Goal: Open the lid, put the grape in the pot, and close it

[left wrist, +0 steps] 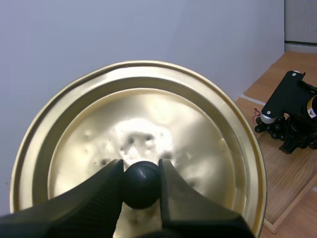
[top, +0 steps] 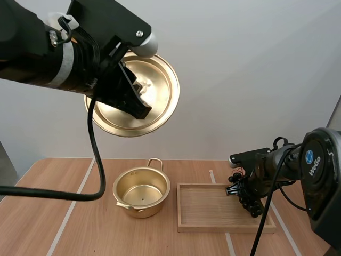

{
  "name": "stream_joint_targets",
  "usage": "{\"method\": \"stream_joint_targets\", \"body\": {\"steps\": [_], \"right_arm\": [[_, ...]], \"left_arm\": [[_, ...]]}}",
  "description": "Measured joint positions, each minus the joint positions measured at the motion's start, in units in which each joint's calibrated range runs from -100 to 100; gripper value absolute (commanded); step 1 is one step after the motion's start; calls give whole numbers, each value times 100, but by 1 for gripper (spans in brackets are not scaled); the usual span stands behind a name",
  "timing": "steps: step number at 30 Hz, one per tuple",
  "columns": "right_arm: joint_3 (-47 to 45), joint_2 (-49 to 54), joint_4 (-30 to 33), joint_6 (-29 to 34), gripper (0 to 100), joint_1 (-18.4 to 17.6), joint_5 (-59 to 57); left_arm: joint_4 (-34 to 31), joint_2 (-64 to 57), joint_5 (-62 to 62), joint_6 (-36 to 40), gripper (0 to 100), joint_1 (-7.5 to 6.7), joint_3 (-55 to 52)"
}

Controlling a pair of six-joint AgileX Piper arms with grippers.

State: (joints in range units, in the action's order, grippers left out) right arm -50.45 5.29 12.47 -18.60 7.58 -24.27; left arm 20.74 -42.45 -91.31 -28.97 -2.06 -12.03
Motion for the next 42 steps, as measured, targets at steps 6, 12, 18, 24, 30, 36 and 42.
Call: {"method": "stream_joint_targets", "body": {"steps": [6, 12, 18, 24, 30, 36, 42], "right_arm": [[161, 869, -357, -11, 0, 0, -431], [510, 2288, -865, -21, 0, 0, -521], [800, 3540, -1157, -580, 0, -271, -539], [836, 3935, -2404, -2181, 0, -1444, -938], [836, 3558, -2683, -2586, 0, -2599, -850], [836, 2725, -2683, -2595, 0, -2961, -374], [836, 1637, -2683, -2606, 24, -3034, 9]], "left_arm": [[10, -656, -160, 9, 0, 0, 641], [-141, -906, -322, 178, 0, 0, 1678], [-322, -918, -341, 362, 0, 0, 2266], [-444, -943, -379, 609, 0, 0, 3122], [-767, -954, -391, 891, 0, 0, 3331], [-1319, -954, -856, 984, 0, 0, 3341], [-1405, -954, -869, 1004, 0, 0, 3341]]}}
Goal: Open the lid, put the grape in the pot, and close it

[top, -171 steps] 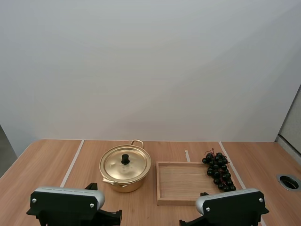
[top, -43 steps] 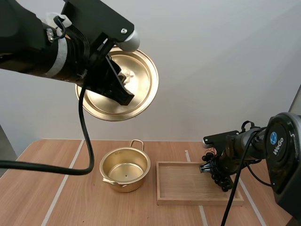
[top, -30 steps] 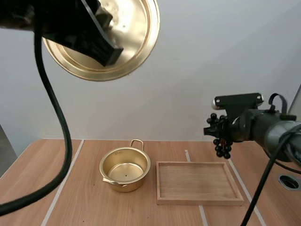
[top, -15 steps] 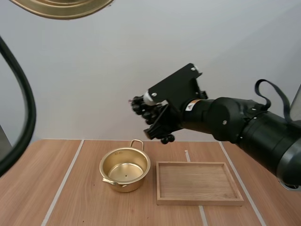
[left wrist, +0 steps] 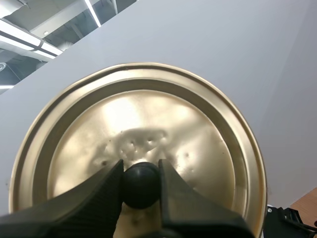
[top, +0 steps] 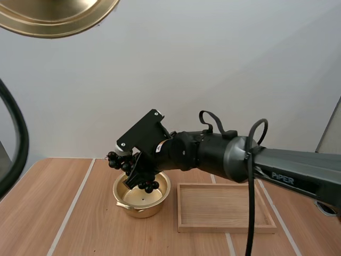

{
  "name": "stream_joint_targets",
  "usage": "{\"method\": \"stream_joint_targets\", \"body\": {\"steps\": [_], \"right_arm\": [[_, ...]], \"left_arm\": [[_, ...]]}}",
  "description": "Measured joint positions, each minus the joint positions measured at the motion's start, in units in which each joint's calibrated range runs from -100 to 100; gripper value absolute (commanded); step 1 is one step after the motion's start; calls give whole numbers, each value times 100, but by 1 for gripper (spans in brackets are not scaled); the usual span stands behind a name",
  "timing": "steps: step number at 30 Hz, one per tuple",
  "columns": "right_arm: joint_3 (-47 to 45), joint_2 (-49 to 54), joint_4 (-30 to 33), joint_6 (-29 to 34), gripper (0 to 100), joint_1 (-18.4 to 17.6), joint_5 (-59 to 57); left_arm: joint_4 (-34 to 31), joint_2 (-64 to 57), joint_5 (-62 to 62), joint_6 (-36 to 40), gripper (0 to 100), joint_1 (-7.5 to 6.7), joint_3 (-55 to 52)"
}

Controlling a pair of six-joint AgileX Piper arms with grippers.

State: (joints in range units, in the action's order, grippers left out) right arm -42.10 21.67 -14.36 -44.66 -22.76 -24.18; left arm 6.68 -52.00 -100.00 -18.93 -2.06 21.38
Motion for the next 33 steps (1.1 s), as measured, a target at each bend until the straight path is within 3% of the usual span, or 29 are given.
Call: {"method": "stream_joint_targets", "body": {"steps": [1, 2, 3, 4, 10, 17, 18, 21, 22, 28, 33], "right_arm": [[0, -79, 38, 0, 45, 0, 0], [0, -92, 66, 0, 56, 0, 0], [0, -108, 129, 14, 84, 0, 13], [0, -112, 146, 15, 100, 0, 13], [0, 47, 240, 149, 100, 0, 78], [0, 756, 471, 355, 100, 0, -601], [0, 810, 471, 355, 86, 0, -622], [0, 1303, 471, 395, 6, 0, -932], [0, 1303, 471, 395, 0, 0, -949], [12, 1975, 597, 464, 0, 0, -1937], [12, 2627, 926, 903, 0, 0, -3424]], "left_arm": [[0, 0, 0, 0, 0, 0, 0], [0, 0, 0, 0, 0, 0, 0], [-26, 0, 0, 0, 0, 0, 0], [-39, 0, 0, 0, 0, 0, 0], [-52, 0, 0, 0, 0, 0, 0], [-86, 0, 0, 0, 0, 0, 0], [-79, 0, 0, 0, 0, 0, 0], [-89, 27, 0, 0, 0, 0, 6], [-89, 42, 0, 0, 0, 0, 6], [-89, 202, 0, 0, 0, 0, 6], [-89, 666, 0, 0, 0, 0, -258]]}}
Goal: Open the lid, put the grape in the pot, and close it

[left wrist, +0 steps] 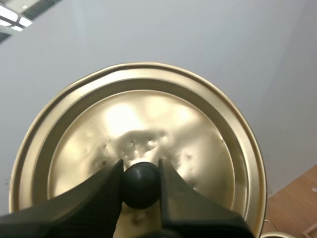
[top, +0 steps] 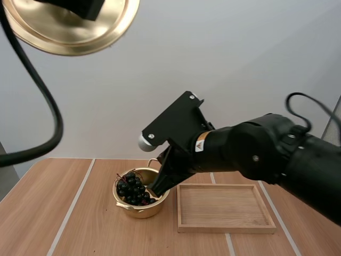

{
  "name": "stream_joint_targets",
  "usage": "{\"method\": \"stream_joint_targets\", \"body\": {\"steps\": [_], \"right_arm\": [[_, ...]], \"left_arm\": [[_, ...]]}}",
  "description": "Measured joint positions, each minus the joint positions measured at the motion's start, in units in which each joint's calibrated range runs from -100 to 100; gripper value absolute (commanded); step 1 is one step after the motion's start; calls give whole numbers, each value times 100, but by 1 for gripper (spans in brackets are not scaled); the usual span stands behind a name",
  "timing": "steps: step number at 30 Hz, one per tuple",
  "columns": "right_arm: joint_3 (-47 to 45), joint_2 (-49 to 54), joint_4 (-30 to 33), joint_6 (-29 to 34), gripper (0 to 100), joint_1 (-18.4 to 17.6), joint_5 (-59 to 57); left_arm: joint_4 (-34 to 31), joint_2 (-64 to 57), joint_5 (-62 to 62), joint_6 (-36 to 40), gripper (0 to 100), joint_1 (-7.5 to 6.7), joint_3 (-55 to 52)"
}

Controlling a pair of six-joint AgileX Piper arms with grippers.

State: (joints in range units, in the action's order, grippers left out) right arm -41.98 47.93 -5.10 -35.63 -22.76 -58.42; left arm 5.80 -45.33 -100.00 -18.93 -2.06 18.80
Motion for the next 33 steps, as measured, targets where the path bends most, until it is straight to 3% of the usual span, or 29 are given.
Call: {"method": "stream_joint_targets", "body": {"steps": [9, 14, 20, 33], "right_arm": [[0, 2307, 1188, 776, 0, 8, -2414], [0, 3224, 1501, 874, 0, 376, -3175], [0, 3512, 1501, 900, 0, 502, -3599], [0, 3523, 1501, 908, 0, 664, -3836]], "left_arm": [[189, 1091, 0, -79, 0, 0, -1802], [498, 1818, 249, -344, 0, 0, -3174], [676, 2520, 1591, -604, 0, 0, -4070], [1128, 4075, 1920, -1063, 0, 0, -4239]]}}
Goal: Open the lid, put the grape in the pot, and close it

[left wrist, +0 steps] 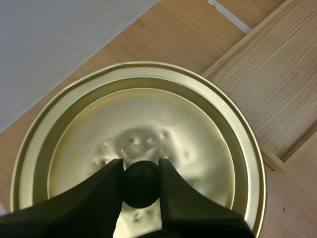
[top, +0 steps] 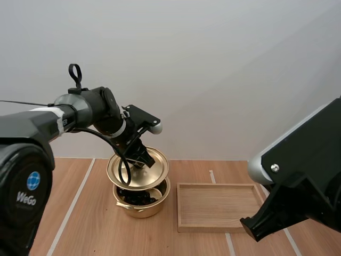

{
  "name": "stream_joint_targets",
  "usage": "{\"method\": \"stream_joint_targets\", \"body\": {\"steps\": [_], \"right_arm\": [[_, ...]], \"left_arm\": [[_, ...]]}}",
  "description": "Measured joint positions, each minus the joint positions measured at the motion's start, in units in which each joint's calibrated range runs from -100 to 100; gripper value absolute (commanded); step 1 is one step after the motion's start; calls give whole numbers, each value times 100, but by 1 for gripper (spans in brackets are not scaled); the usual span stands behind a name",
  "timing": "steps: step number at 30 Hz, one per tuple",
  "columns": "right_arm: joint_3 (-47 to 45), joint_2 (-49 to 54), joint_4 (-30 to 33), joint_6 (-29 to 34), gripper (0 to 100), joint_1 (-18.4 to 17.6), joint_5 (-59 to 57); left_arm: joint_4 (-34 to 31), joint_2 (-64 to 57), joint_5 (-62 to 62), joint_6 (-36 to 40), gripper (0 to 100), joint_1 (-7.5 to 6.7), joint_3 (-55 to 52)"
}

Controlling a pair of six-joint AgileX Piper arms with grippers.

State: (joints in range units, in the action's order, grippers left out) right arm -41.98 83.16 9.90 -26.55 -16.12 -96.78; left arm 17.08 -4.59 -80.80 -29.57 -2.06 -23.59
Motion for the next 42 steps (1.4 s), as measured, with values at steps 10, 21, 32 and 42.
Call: {"method": "stream_joint_targets", "body": {"steps": [10, 21, 32, 42], "right_arm": [[0, 0, 0, 0, 0, 25, 0], [0, 0, 0, 0, 0, 31, 0], [0, 0, 0, 0, 0, 40, 0], [0, 0, 130, 0, 0, 40, 0]], "left_arm": [[107, 212, 1082, -330, 0, 0, -828], [548, 212, 1658, -626, 4, 0, -1056], [663, 212, 1314, -728, 91, 0, -1056], [642, -729, 533, -728, 100, 0, -770]]}}
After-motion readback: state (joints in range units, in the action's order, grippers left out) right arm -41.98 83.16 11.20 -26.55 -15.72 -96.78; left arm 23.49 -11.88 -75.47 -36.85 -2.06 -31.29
